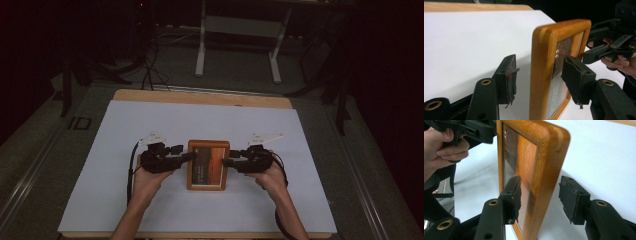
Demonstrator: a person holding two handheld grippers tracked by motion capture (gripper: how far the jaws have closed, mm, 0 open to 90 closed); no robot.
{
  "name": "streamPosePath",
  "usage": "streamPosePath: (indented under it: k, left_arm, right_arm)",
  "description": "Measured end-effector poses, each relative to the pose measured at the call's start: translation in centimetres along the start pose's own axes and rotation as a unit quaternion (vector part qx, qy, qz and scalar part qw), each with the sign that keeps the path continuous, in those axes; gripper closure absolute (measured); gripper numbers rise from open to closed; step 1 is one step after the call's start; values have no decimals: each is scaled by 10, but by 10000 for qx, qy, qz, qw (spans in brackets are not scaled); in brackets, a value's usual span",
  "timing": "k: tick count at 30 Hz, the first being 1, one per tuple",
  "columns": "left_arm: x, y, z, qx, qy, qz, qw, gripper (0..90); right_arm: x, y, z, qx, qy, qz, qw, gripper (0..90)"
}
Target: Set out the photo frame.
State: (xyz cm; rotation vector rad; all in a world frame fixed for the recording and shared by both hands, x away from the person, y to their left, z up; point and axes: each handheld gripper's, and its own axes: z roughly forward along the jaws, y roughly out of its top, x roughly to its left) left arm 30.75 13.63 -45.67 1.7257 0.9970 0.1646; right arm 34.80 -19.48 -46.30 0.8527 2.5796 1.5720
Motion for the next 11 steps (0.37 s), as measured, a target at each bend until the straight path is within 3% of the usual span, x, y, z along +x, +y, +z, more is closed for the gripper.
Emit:
streamPosePath:
  k: [5, 7, 9, 11]
  left_arm:
    - [4, 3, -12, -103, 226, 9, 9997, 461]
    - [7, 3, -17, -104, 415, 34, 9991, 461]
    - [12, 2, -21, -69, 684, 40, 9976, 456]
    - [17, -1, -25, 6, 1131, 89, 9935, 445]
  right_arm:
    - [-2, -1, -12, -28, -19, 5, 10000, 510]
    - [-3, -2, -17, 23, 20, -4, 10000, 503]
    - [-4, -3, -21, 142, 35, -35, 9999, 497]
    - [-7, -5, -25, 283, 32, -79, 9996, 477]
